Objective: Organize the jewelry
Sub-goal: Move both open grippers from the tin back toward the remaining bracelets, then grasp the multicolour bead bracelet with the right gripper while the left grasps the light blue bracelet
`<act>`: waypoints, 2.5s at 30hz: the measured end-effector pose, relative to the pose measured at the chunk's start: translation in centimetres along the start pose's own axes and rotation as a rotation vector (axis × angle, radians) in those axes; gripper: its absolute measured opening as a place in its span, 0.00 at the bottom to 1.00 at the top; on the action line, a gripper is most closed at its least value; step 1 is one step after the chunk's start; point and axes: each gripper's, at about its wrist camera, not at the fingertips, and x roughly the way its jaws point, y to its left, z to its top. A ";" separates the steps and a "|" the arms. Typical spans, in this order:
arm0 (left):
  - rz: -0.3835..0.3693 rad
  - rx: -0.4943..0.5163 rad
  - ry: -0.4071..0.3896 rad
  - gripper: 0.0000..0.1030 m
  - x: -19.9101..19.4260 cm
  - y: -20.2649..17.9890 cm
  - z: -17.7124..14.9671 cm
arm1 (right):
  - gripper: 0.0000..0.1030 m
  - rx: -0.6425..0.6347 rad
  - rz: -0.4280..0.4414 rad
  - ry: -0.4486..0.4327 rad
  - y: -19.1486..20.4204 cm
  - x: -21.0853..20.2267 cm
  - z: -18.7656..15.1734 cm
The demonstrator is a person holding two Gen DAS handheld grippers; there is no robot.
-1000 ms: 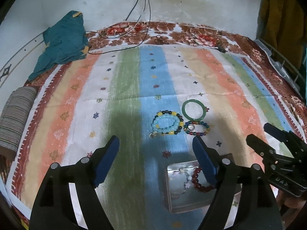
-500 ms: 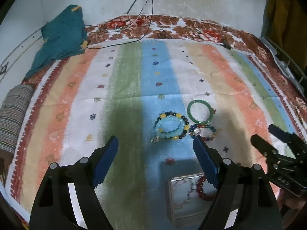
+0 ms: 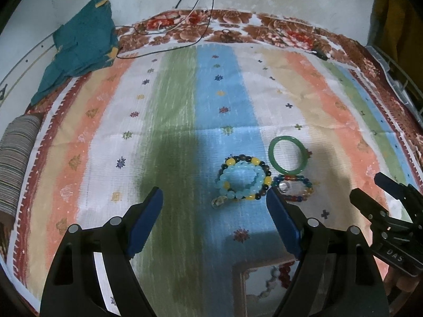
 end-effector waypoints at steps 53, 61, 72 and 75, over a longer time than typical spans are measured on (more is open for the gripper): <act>-0.088 -0.015 0.246 0.33 12.3 0.8 1.4 | 0.46 0.011 -0.038 0.216 -1.0 10.4 0.0; -0.042 0.087 0.221 0.13 11.6 -1.2 1.2 | 0.11 -0.021 0.017 0.215 -0.3 10.6 -0.3; -0.028 0.108 0.161 0.11 8.8 -1.3 1.9 | 0.10 -0.024 0.014 0.161 -0.1 8.6 0.6; -0.029 0.117 0.146 0.11 8.2 -1.5 2.0 | 0.10 -0.040 0.014 0.135 0.3 7.5 0.9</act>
